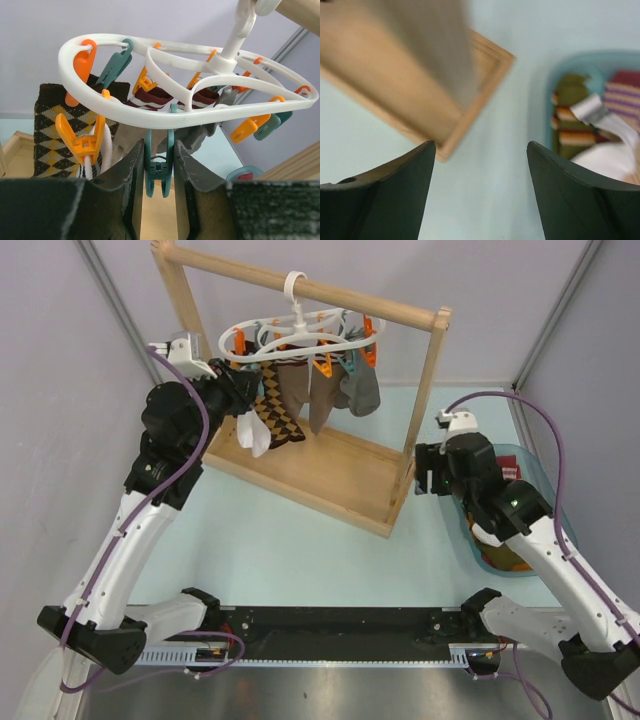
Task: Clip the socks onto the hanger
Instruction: Pick up the sock from the bin.
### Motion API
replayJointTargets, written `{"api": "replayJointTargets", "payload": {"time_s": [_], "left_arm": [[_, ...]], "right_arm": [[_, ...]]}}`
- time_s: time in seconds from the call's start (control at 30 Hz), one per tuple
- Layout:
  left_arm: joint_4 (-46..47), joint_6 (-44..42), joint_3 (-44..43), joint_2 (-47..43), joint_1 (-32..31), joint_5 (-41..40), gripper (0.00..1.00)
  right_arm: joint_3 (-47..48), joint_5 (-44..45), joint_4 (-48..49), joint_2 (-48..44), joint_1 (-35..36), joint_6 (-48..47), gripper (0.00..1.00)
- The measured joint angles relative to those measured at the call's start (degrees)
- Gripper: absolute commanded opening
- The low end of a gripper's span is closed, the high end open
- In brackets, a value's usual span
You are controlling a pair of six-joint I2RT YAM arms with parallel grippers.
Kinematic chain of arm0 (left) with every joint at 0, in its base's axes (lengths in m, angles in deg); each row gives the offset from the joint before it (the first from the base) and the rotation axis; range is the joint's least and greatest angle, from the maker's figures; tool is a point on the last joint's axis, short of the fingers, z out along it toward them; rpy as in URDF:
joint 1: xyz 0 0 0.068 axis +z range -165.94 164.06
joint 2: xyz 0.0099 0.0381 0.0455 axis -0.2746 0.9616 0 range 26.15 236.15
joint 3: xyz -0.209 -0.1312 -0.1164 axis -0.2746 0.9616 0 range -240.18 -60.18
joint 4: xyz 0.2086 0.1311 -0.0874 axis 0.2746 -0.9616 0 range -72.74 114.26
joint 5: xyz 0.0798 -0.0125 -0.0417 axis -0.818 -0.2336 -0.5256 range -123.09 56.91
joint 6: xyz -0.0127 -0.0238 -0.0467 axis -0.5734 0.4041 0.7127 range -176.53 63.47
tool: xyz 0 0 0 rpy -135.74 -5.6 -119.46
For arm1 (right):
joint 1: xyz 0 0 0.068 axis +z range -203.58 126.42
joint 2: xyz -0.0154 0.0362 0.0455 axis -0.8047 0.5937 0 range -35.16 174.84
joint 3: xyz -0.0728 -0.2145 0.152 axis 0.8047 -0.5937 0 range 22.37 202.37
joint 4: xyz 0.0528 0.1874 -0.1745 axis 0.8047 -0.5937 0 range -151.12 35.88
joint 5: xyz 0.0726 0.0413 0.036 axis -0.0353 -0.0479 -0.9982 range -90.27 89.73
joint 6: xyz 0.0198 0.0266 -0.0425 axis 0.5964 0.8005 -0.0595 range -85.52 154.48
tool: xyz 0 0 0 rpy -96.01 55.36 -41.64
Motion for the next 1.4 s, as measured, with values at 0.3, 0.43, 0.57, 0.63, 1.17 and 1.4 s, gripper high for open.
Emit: {"api": "replayJointTargets", "payload": {"time_s": [0.3, 0.43, 0.57, 0.63, 1.17, 1.4], "left_arm": [[-1.3, -1.8, -0.7, -0.1, -0.5, -1.2, 0.05], [-2.1, -2.3, -1.3, -0.1, -0.5, -1.5, 0.05], [-2.8, -2.3, -1.8, 0.1, -0.6, -1.6, 0.04], [-3.1, -2.3, -2.3, 0.3, -0.6, -1.7, 0.04], [-3.7, -2.2, -2.5, 0.5, -0.7, -1.7, 0.03], [-3.8, -1.8, -2.5, 0.5, -0.7, -1.5, 0.03]], "right_arm": [[-2.5, 1.8, -3.0, 7.6, -26.6, 1.1, 0.74], [-2.5, -2.9, 1.9, 14.3, -36.2, 1.3, 0.71], [-2.5, -5.0, 6.3, 20.4, -41.0, 2.4, 0.69], [-2.5, -6.0, 8.7, 23.2, -41.2, 2.6, 0.69], [-2.5, -7.3, 17.7, 40.5, -41.1, 0.2, 0.48], [-2.8, -7.0, 18.2, 41.7, -41.1, 0.9, 0.45]]}}
